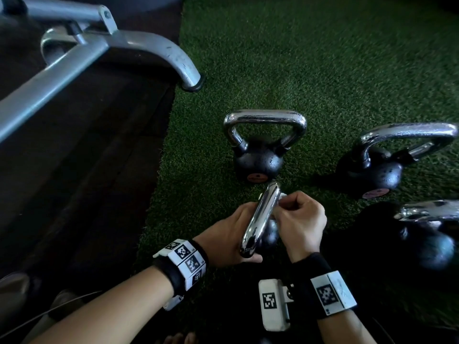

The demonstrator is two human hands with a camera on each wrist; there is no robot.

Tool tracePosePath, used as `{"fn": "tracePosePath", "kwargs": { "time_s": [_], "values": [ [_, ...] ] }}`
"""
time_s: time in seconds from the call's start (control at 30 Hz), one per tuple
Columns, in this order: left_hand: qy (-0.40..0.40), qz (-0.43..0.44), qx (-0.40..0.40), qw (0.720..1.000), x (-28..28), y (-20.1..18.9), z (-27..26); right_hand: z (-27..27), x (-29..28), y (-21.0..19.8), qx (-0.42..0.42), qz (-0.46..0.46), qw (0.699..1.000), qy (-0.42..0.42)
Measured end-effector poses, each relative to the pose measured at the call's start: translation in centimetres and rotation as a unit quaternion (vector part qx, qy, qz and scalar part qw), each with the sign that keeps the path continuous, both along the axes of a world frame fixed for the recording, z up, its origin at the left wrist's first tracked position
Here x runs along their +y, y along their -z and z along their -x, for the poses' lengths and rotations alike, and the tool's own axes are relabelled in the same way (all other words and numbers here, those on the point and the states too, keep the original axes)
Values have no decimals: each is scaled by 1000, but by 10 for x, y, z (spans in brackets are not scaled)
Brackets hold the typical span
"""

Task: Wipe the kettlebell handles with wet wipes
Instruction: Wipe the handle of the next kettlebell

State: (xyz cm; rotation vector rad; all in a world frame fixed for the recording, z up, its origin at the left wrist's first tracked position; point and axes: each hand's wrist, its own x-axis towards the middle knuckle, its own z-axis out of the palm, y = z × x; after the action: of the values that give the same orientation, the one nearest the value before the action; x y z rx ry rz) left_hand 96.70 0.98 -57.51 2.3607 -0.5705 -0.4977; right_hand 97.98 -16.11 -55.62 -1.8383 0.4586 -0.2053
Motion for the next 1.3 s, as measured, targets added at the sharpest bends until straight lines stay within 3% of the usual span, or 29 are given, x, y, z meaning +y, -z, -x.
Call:
{"fn": "tracePosePath", "kwargs": {
  "time_s": [0.13,0.27,0.47,0.6,0.73,0.87,1.03,1.3],
  "values": [
    [3,-8,-13,1000,-1,1,1,2,3,2,-11,16,1000,19],
    [7,-1,-20,1000,-1,10,-2,-2,4,4,31,35,999,-2],
    [27,-25,-23,999,5,12,-3,-11,-22,7,127,45,984,-116],
    [12,-39,7,999,13,-21,9,-8,-37,11,85,31,987,-130],
    [-51,38,-79,995,2,-54,26,-15,-34,12,38,8,981,-192],
    [-49,35,-119,991,-4,-62,23,-13,-33,10,34,-22,966,-256],
    [44,-13,-80,996,15,-67,4,2,-44,17,35,-78,966,-243],
    [202,-142,-34,968,18,-95,-48,21,-87,20,61,23,956,-287]
  ]
}}
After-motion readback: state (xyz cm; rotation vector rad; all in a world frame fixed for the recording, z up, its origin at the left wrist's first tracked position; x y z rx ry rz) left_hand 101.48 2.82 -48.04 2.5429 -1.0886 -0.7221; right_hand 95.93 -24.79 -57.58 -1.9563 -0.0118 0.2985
